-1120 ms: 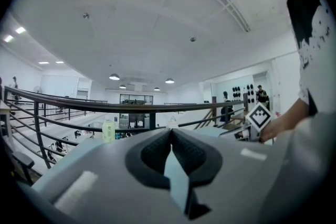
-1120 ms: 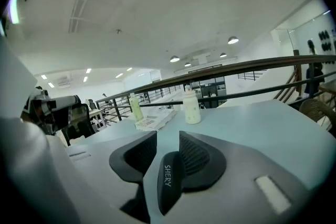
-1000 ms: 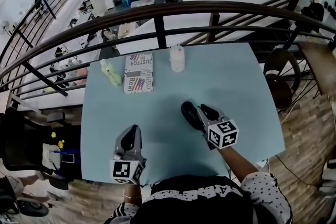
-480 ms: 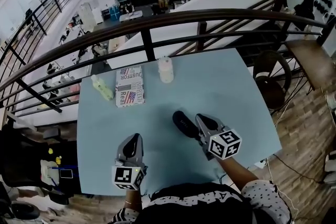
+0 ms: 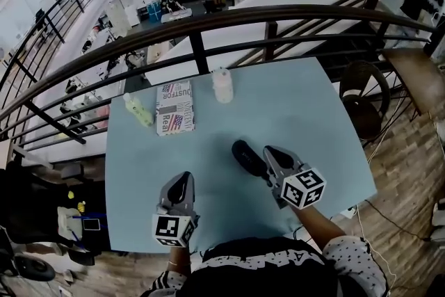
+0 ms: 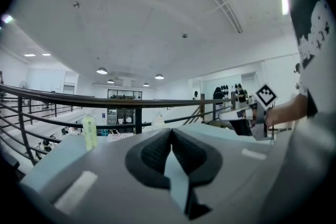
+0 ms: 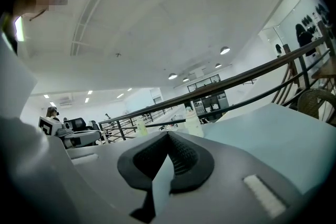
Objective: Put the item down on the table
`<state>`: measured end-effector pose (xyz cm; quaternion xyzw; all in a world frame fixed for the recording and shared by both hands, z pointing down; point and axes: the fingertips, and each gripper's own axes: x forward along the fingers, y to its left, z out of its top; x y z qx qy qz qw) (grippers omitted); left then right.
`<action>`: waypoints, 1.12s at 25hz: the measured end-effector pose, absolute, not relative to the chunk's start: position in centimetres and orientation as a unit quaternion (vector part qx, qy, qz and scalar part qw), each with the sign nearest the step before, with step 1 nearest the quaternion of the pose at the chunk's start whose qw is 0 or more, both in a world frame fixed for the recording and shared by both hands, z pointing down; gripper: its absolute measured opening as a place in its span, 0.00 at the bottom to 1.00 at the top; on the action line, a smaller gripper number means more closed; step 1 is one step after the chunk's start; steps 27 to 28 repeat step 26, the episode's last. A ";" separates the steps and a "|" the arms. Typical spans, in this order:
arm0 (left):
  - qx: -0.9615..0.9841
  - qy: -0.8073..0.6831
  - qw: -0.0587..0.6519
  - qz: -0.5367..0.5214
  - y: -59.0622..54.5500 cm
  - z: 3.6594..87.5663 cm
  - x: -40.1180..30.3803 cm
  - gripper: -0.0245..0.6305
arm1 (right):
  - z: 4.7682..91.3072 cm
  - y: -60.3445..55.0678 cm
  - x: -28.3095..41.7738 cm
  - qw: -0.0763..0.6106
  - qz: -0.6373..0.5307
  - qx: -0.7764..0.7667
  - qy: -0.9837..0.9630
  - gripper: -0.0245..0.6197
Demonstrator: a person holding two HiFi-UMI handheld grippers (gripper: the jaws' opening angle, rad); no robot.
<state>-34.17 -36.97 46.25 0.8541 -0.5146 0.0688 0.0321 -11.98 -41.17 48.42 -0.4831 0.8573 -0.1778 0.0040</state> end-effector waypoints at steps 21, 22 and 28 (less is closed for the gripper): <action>0.845 -0.528 0.040 0.072 -37.2 47.0 -35.2 0.04 | 48.7 -41.8 -12.9 0.006 -0.183 -0.468 0.864 0.03; 0.845 -0.529 0.040 0.072 -37.2 47.0 -35.2 0.04 | 48.7 -41.8 -12.9 0.007 -0.183 -0.468 0.864 0.03; 0.845 -0.530 0.036 0.068 -37.4 46.8 -35.2 0.04 | 48.7 -42.1 -13.0 0.006 -0.179 -0.468 0.865 0.03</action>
